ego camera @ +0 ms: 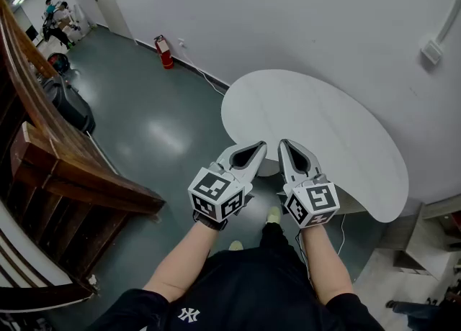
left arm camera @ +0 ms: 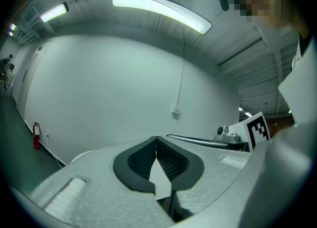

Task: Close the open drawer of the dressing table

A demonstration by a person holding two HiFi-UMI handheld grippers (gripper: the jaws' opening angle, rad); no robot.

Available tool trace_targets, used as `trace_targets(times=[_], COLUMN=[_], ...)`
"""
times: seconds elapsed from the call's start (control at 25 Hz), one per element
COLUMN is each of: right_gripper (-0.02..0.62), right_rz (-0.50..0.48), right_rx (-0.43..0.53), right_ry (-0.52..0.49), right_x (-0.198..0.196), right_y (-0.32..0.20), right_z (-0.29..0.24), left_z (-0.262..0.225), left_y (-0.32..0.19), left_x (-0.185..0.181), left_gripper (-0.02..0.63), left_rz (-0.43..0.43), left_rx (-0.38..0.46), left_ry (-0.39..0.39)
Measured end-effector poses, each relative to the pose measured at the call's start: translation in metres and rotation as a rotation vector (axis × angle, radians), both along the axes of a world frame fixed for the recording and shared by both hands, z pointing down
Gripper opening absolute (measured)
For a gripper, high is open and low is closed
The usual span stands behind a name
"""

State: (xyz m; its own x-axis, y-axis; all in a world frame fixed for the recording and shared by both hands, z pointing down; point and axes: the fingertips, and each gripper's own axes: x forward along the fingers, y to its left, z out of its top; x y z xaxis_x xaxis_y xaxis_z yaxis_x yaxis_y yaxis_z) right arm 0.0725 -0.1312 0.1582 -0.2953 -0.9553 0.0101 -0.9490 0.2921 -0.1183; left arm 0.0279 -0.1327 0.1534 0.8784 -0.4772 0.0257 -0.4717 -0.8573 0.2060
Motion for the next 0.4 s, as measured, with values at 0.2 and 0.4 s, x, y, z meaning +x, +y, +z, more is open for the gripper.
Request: trace_targets(times=[0.2,0.4], right_gripper=[0.014,0.014], right_rz=[-0.009,-0.008], right_rx=[0.002,0.004], right_ry=[0.002,0.002], right_x=[-0.0071,-0.009], right_y=[0.0,-0.001], right_z=[-0.0008,0.0], left_z=[0.0014,0.0036], left_y=[-0.0016,-0.0045], left_x=[-0.0061,-0.0096], left_gripper=[0.011,0.011], left_rz=[-0.014,-0.02], left_rx=[0.0,-0.003], left_ry=[-0.003,-0.003])
